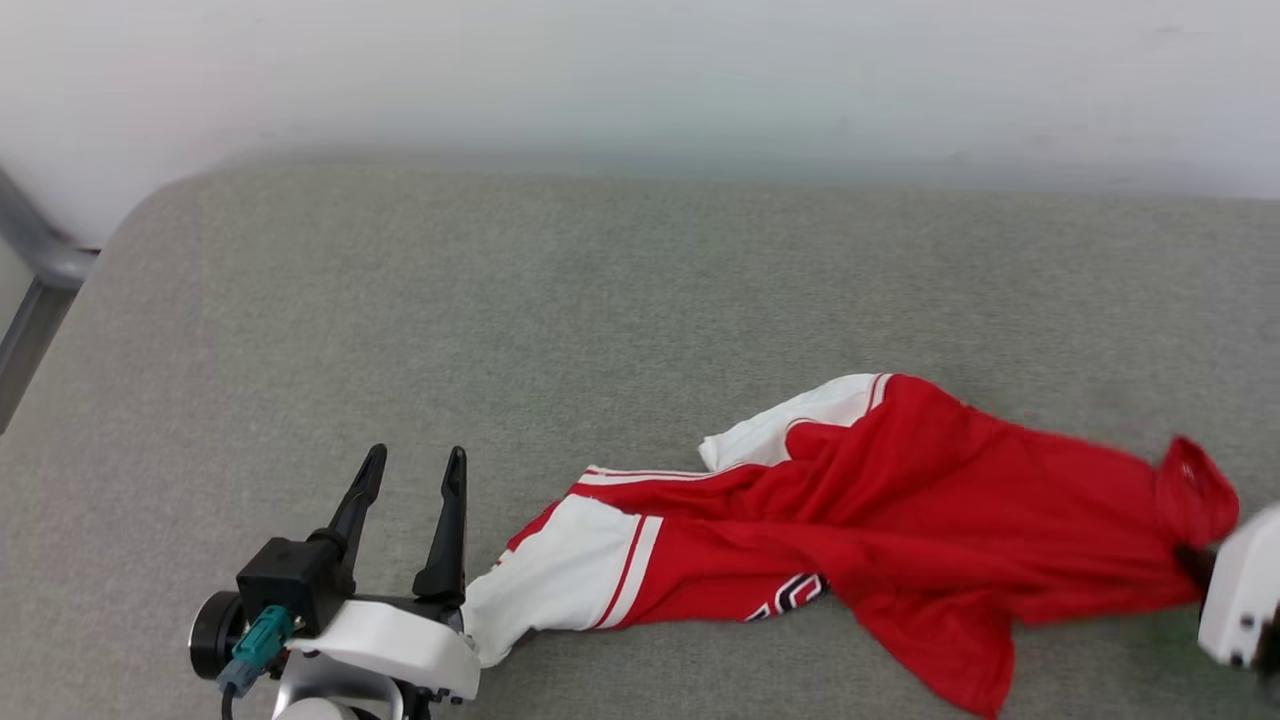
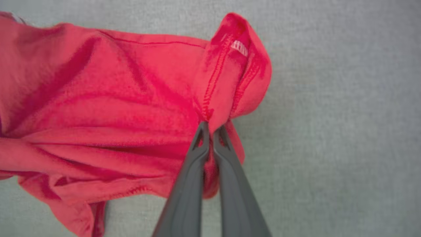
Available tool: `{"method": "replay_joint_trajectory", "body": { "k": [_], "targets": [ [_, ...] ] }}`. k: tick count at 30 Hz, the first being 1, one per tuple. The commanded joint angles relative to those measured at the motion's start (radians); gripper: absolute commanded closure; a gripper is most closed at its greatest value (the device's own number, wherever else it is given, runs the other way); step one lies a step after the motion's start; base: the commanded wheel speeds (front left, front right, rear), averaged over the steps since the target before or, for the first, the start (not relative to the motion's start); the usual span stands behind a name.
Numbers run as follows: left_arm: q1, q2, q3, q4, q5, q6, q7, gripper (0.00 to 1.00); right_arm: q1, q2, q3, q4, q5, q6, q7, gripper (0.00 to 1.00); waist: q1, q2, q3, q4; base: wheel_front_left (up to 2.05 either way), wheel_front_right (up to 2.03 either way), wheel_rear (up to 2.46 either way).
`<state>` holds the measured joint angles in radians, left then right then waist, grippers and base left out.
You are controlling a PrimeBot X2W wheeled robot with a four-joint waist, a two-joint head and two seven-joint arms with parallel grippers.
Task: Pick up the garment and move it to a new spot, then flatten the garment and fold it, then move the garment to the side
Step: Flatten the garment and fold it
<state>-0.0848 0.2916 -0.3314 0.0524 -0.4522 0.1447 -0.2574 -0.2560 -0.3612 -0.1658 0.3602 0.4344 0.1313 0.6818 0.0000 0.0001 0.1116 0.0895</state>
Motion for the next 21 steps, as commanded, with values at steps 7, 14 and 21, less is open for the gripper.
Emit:
{"method": "replay_joint_trajectory", "body": {
  "k": [7, 14, 21],
  "targets": [
    [0.049, 0.018, 0.006, -0.006, -0.015, 0.014, 0.015, 0.0, 0.405, 0.215, -0.127, -0.353, -0.056, -0.001, 0.089, 1.0, 0.0, -0.0001, -0.059, -0.07, 0.0, 0.0, 0.0],
    [0.064, 0.032, 0.01, -0.001, -0.023, 0.017, 0.028, 0.0, 0.626, 0.307, -0.079, -0.472, -0.03, -0.001, 0.144, 1.0, 0.0, -0.0001, -0.07, -0.089, 0.0, 0.0, 0.0],
    [0.075, 0.033, 0.006, 0.01, -0.032, 0.021, 0.036, 0.0, 0.677, 0.312, 0.002, -0.382, 0.065, -0.001, 0.042, 0.0, 0.0, -0.0001, -0.082, -0.098, 0.0, 0.0, 0.0]
  ]
}}
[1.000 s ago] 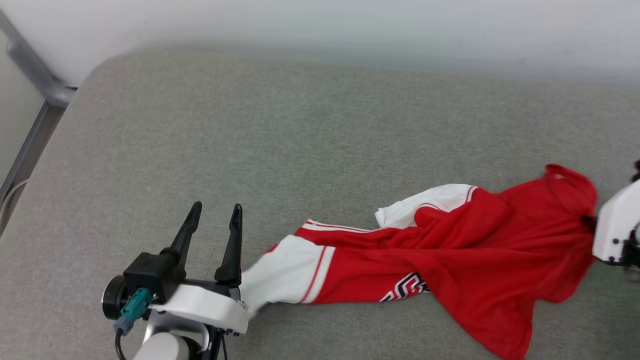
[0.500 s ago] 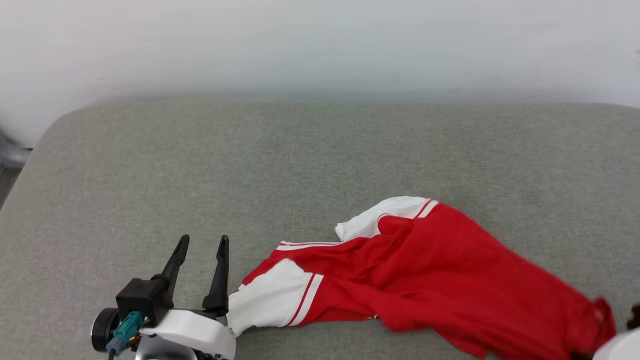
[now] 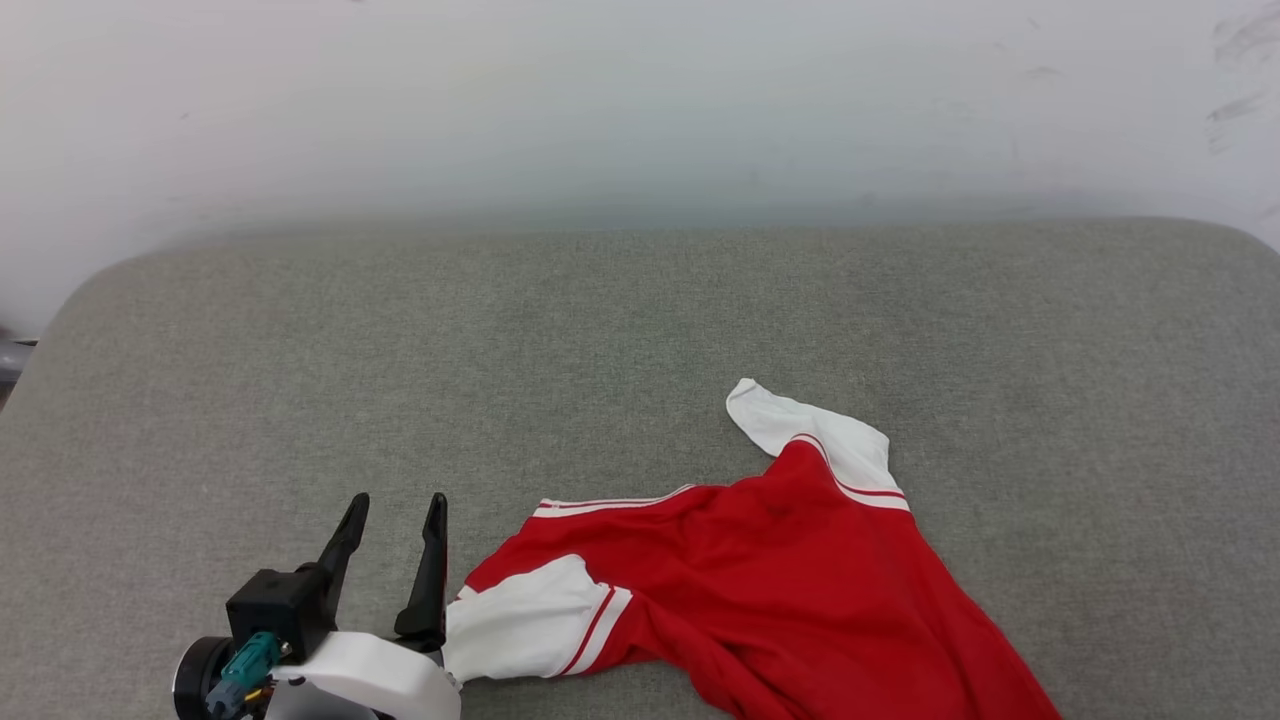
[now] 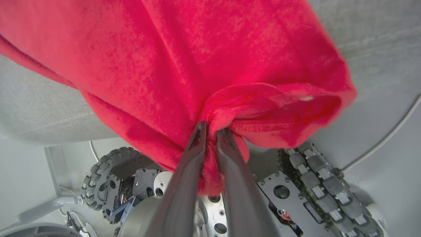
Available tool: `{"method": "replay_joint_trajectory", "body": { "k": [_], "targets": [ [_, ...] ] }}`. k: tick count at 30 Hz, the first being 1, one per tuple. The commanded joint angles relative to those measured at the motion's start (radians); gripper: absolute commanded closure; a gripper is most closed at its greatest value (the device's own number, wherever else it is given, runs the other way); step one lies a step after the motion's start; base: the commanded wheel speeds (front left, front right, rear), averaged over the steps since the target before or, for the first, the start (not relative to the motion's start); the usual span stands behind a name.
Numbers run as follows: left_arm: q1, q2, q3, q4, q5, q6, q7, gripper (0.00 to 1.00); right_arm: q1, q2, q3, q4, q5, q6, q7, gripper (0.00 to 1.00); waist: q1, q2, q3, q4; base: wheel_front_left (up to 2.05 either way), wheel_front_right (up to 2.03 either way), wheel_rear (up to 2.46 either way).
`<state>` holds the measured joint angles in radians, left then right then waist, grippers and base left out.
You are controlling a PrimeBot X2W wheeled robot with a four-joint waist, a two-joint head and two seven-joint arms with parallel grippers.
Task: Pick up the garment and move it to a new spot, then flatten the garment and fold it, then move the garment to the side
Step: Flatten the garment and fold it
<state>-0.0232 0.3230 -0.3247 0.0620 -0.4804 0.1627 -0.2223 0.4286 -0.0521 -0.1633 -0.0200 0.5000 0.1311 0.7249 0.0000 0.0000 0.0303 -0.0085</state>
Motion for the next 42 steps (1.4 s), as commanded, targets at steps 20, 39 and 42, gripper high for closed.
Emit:
{"method": "replay_joint_trajectory", "body": {
  "k": [20, 39, 42],
  "targets": [
    [0.005, -0.003, -0.002, -0.002, -0.014, 0.02, -0.004, 0.0, -0.377, -0.002, -0.093, 0.088, -0.156, -0.001, -0.575, 0.0, 0.0, 0.0, 0.006, 0.043, 0.0, 0.0, 0.0],
    [-0.139, -0.061, -0.028, 0.045, 0.011, -0.037, -0.037, 0.0, -0.908, -0.331, 0.337, 0.456, -0.08, -0.001, -0.151, 0.0, 0.0, 0.0, 0.174, 0.208, 0.0, 0.0, 0.0],
    [-0.156, -0.072, -0.027, 0.058, 0.013, -0.047, -0.039, 0.0, -0.957, -0.356, 0.401, 0.521, -0.055, -0.001, -0.122, 0.0, 0.0, 0.0, 0.198, 0.223, 0.0, 0.0, 0.0]
  ]
}}
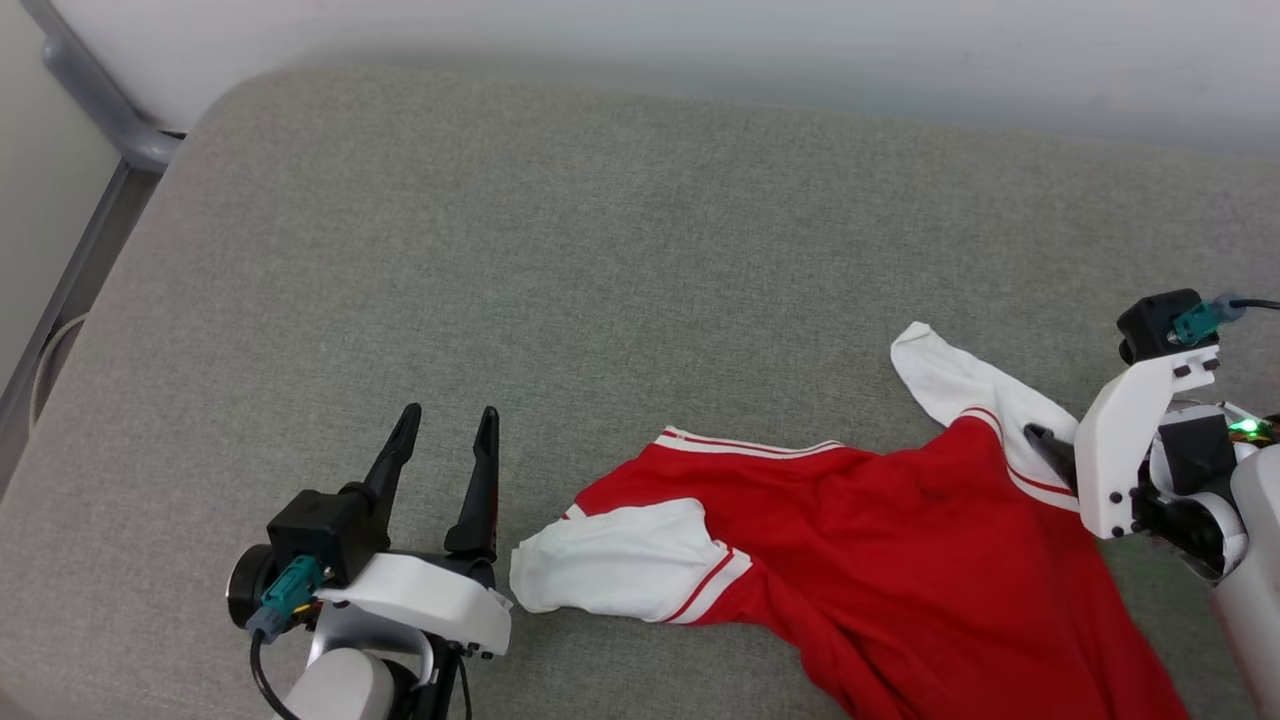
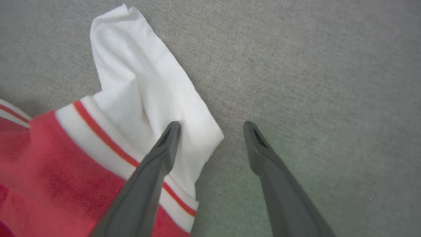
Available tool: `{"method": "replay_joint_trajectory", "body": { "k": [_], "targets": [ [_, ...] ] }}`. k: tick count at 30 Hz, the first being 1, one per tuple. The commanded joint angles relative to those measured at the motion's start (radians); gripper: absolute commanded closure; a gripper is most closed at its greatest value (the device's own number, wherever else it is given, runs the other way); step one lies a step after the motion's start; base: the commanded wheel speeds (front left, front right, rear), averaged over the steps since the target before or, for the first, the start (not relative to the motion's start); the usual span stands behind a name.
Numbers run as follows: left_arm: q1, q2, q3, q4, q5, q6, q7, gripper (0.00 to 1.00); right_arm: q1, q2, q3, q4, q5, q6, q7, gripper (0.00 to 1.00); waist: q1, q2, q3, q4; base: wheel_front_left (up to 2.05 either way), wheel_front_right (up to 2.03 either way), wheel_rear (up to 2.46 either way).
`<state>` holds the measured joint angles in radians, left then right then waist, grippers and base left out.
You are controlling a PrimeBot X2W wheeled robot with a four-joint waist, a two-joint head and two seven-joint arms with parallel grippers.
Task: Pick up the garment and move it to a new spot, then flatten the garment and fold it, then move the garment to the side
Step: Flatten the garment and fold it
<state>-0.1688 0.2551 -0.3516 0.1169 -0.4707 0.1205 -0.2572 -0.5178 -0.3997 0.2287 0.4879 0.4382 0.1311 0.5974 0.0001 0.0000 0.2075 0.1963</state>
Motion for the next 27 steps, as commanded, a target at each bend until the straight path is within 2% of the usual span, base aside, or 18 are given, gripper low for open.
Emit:
{"method": "replay_joint_trajectory", "body": {
  "k": [1, 6, 7, 8, 9, 12, 18, 24, 27],
  "targets": [
    [-0.017, -0.008, 0.0, 0.007, 0.005, -0.007, -0.005, 0.0, -0.023, -0.016, 0.028, 0.036, 0.015, -0.001, 0.02, 0.0, -0.0001, 0.0, 0.027, 0.023, 0.0, 0.0, 0.0],
    [-0.027, -0.025, 0.011, 0.029, 0.012, -0.021, -0.008, 0.0, -0.012, -0.017, 0.137, 0.145, 0.077, 0.0, 0.136, 0.0, -0.0001, 0.0, 0.038, 0.034, 0.0, 0.0, 0.0],
    [-0.026, -0.028, 0.014, 0.031, 0.011, -0.022, -0.009, 0.0, -0.004, -0.012, 0.153, 0.159, 0.094, 0.001, 0.157, 0.23, -0.0001, 0.0, 0.039, 0.034, 0.0, 0.0, 0.0],
    [-0.025, -0.03, 0.018, 0.033, 0.013, -0.023, -0.009, 0.0, -0.001, -0.01, 0.165, 0.17, 0.108, 0.001, 0.173, 0.72, -0.0001, 0.0, 0.039, 0.034, 0.0, 0.0, 0.0],
    [-0.024, -0.033, 0.022, 0.035, 0.014, -0.025, -0.009, 0.0, -0.001, -0.011, 0.174, 0.175, 0.118, 0.001, 0.176, 1.0, -0.0001, 0.0, 0.039, 0.033, 0.0, 0.0, 0.0],
    [-0.014, -0.037, 0.034, 0.037, 0.02, -0.029, -0.01, 0.0, -0.031, -0.027, 0.168, 0.169, 0.133, 0.001, 0.131, 1.0, -0.0001, 0.0, 0.032, 0.024, 0.0, 0.0, 0.0],
    [0.007, -0.039, 0.054, 0.041, 0.032, -0.035, -0.01, 0.0, -0.087, -0.07, 0.038, 0.13, 0.131, -0.001, -0.019, 1.0, -0.0001, 0.0, -0.002, -0.004, 0.0, 0.0, 0.0],
    [0.043, -0.034, 0.073, 0.04, 0.035, -0.029, -0.01, 0.0, 0.037, -0.065, -0.127, 0.049, 0.083, -0.001, -0.076, 1.0, -0.0001, 0.0, -0.043, -0.06, 0.0, 0.0, 0.0],
    [0.06, -0.028, 0.078, 0.041, 0.034, -0.027, -0.01, 0.0, 0.141, -0.042, -0.225, -0.013, 0.046, -0.001, -0.076, 1.0, -0.0001, 0.0, -0.059, -0.086, 0.0, 0.0, 0.0]
  ]
}}
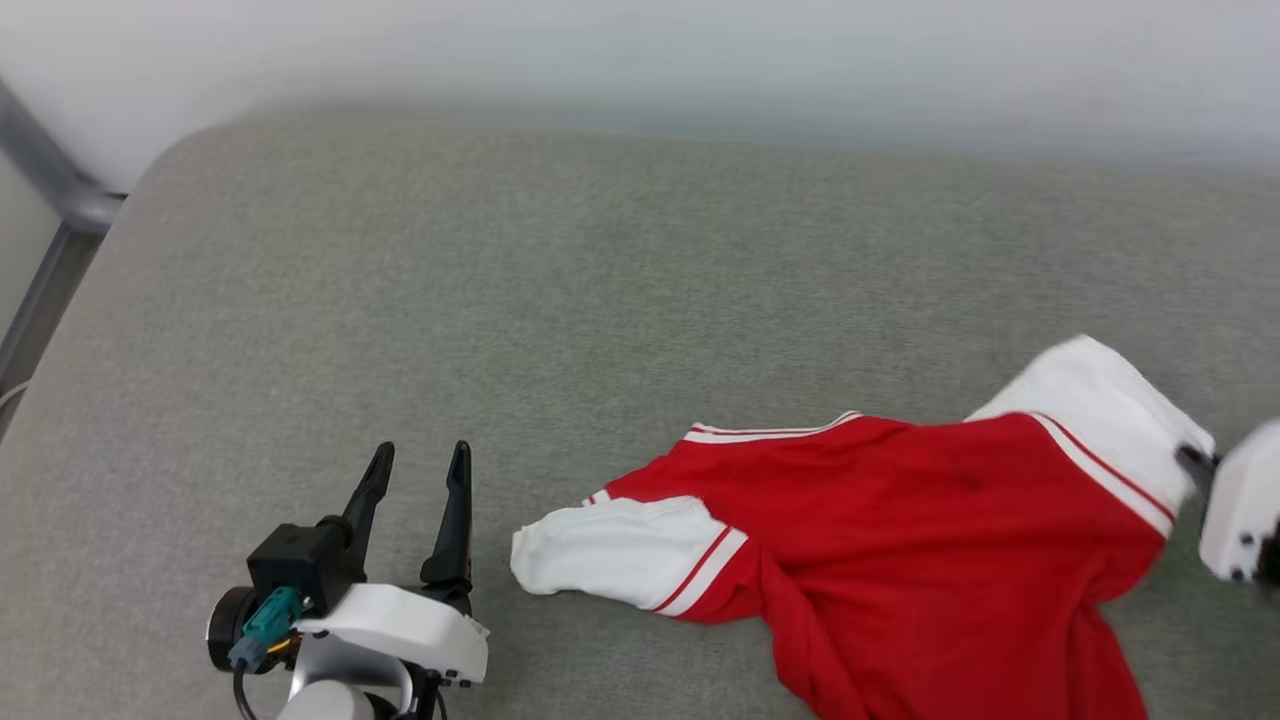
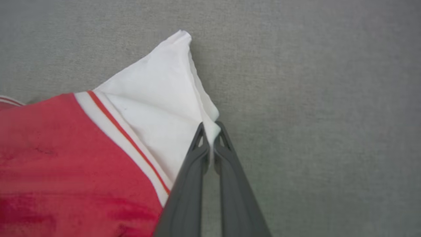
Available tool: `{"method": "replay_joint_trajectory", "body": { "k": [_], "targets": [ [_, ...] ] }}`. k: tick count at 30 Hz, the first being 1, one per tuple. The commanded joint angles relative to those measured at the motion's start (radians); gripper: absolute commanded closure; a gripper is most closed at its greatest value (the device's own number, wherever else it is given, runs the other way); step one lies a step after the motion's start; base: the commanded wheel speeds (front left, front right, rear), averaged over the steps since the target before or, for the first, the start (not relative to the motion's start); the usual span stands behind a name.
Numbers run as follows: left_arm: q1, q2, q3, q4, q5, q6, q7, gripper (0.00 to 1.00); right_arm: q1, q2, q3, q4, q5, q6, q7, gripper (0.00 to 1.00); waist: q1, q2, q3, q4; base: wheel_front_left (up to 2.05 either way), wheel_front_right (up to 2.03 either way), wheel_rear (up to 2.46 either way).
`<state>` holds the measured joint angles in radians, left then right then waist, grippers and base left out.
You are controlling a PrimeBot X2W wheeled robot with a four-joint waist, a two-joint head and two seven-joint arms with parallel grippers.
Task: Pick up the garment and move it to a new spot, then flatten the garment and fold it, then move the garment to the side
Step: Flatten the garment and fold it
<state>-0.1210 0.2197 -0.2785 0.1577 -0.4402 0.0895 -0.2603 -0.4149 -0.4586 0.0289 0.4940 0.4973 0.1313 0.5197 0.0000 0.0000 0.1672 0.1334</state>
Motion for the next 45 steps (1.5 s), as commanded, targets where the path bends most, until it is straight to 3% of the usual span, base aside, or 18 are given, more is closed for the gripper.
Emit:
{"method": "replay_joint_trajectory", "body": {
  "k": [1, 6, 10, 11, 12, 13, 19, 24, 32, 39, 45],
  "targets": [
    [0.017, 0.01, 0.006, 0.001, 0.003, 0.005, -0.006, 0.0, 0.082, 0.03, -0.064, -0.04, -0.026, -0.001, 0.005, 1.0, 0.0, 0.0, -0.024, -0.03, 0.0, 0.0, 0.0],
    [0.039, 0.018, 0.011, -0.003, -0.003, 0.012, -0.001, 0.0, 0.285, 0.135, -0.242, -0.167, -0.089, -0.001, 0.026, 1.0, 0.0, 0.0, -0.042, -0.062, 0.0, 0.0, 0.0],
    [0.053, 0.028, 0.014, -0.007, -0.011, 0.018, 0.011, 0.0, 0.399, 0.244, -0.322, -0.238, -0.124, -0.001, 0.043, 0.96, 0.0, 0.0, -0.048, -0.08, 0.0, 0.0, 0.0],
    [0.055, 0.03, 0.015, -0.007, -0.012, 0.02, 0.014, 0.0, 0.416, 0.266, -0.331, -0.249, -0.131, -0.001, 0.045, 0.69, 0.0, 0.0, -0.049, -0.083, 0.0, 0.0, 0.0],
    [0.057, 0.032, 0.015, -0.008, -0.011, 0.022, 0.016, 0.0, 0.426, 0.29, -0.341, -0.26, -0.134, -0.001, 0.037, 0.13, 0.0, 0.0, -0.051, -0.086, 0.0, 0.0, 0.0],
    [0.058, 0.034, 0.016, -0.008, -0.013, 0.023, 0.019, 0.0, 0.432, 0.309, -0.352, -0.271, -0.142, -0.001, 0.023, 0.0, 0.0, 0.0, -0.052, -0.089, 0.0, 0.0, 0.0],
    [0.071, 0.042, 0.017, -0.009, -0.021, 0.026, 0.031, 0.0, 0.425, 0.353, -0.376, -0.319, -0.183, -0.001, -0.081, 0.0, 0.0, 0.0, -0.061, -0.094, 0.0, 0.0, 0.0],
    [0.081, 0.049, 0.016, -0.009, -0.023, 0.032, 0.04, 0.0, 0.403, 0.369, -0.389, -0.37, -0.24, -0.001, -0.253, 0.0, 0.0, 0.0, -0.079, -0.097, 0.0, 0.0, 0.0],
    [0.092, 0.063, 0.017, 0.001, -0.035, 0.036, 0.062, 0.0, 0.443, 0.395, -0.292, -0.455, -0.325, -0.001, -0.473, 0.0, 0.0, 0.0, -0.113, -0.097, 0.0, 0.0, 0.0],
    [0.061, 0.089, 0.0, 0.015, -0.041, 0.026, 0.144, 0.0, 0.507, 0.406, -0.169, -0.536, -0.336, -0.001, -0.527, 0.0, 0.0, 0.0, -0.141, -0.106, 0.0, 0.0, 0.0],
    [0.017, 0.131, -0.046, 0.019, -0.059, -0.019, 0.301, 0.0, 0.553, 0.409, -0.065, -0.626, -0.35, -0.001, -0.495, 0.0, 0.0, 0.0, -0.142, -0.137, 0.0, 0.0, 0.0]
  ]
}}
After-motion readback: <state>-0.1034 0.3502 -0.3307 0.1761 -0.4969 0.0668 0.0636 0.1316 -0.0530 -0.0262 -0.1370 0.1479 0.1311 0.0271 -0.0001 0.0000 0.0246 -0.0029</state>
